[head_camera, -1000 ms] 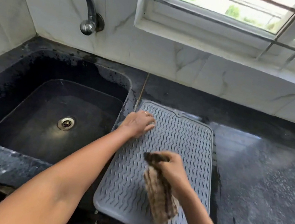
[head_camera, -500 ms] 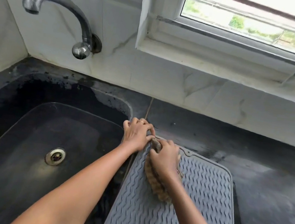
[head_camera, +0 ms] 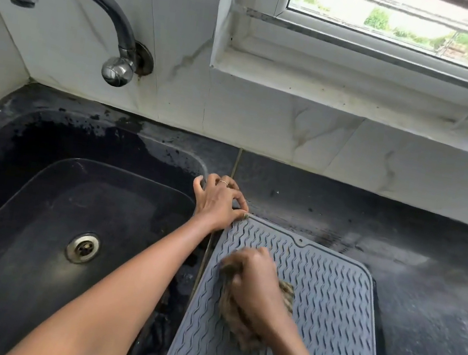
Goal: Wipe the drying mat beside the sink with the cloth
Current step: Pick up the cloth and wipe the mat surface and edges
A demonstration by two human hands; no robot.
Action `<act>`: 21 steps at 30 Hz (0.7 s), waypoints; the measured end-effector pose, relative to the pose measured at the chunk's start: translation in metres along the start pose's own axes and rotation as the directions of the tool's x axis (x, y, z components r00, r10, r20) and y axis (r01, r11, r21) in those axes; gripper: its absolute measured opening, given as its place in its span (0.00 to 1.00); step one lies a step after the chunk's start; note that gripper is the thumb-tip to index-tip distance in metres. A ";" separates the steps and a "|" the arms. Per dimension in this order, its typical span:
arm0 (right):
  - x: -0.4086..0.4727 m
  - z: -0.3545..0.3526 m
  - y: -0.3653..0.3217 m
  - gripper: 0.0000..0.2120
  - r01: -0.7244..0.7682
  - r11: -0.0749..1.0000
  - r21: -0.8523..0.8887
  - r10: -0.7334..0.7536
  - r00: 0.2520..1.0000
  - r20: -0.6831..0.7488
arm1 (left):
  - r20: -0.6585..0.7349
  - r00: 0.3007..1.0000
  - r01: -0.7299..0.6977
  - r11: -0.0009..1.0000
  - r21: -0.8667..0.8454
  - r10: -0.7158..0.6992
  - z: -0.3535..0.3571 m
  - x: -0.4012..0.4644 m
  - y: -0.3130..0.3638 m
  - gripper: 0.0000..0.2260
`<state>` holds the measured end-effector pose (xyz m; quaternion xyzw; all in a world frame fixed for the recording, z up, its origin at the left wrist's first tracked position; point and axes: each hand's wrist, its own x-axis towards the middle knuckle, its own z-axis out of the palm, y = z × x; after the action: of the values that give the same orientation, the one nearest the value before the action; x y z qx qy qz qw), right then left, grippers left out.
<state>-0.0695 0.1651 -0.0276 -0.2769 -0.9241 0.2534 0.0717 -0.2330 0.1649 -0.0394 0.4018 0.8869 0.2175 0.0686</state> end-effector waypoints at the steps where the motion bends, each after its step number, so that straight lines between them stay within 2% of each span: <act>1: 0.009 -0.007 -0.001 0.17 -0.042 0.997 0.064 0.046 0.997 -0.064 | 0.023 1.000 0.004 1.000 0.006 -0.004 -0.002 0.002 0.001 0.07; 3: 0.030 -0.014 -0.003 0.17 -0.055 0.993 0.106 0.076 0.976 -0.204 | 0.058 0.998 0.019 1.000 0.012 -0.019 -0.004 0.007 0.002 0.07; 4: 0.037 -0.014 -0.004 0.18 -0.046 0.996 0.070 0.060 0.973 -0.222 | 0.078 0.996 0.035 0.999 0.010 -0.035 -0.006 0.008 0.002 0.07; 8: 0.038 0.011 -0.010 0.20 0.016 0.981 -0.194 -0.036 0.994 -0.099 | 0.141 0.987 0.083 0.997 0.004 -0.083 -0.009 0.013 -0.001 0.07; 10: 0.031 0.018 -0.009 0.21 0.077 0.961 -0.265 -0.095 0.994 -0.057 | 0.145 0.986 0.081 0.997 0.003 -0.080 -0.010 0.014 -0.001 0.07; 13: 0.018 0.015 -0.010 0.22 0.130 0.959 -0.251 -0.133 0.991 0.005 | 0.120 0.991 0.065 0.998 0.014 -0.066 -0.010 0.013 0.001 0.08; 15: 0.009 0.011 -0.012 0.19 0.174 0.952 -0.253 -0.156 0.984 0.090 | 0.111 0.992 0.058 0.998 0.013 -0.059 -0.010 0.013 0.002 0.08; 17: 0.010 0.004 -0.014 0.16 0.146 0.968 -0.202 -0.115 0.981 0.158 | 0.109 0.992 0.058 0.998 -0.005 -0.057 -0.010 0.012 0.002 0.08; 18: 0.015 -0.001 -0.015 0.15 0.097 0.982 -0.161 -0.075 0.987 0.139 | 0.111 0.992 0.061 0.998 -0.012 -0.059 -0.011 0.011 0.002 0.07; 21: 0.038 -0.010 -0.012 0.15 -0.007 0.995 -0.101 -0.003 0.995 -0.103 | 0.111 0.991 0.070 0.998 0.005 -0.070 -0.011 0.011 0.003 0.07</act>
<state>-0.1040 0.1814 -0.0132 -0.2939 -0.9306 0.1915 0.1047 -0.2416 0.1717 -0.0278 0.3818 0.8954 0.1918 0.1253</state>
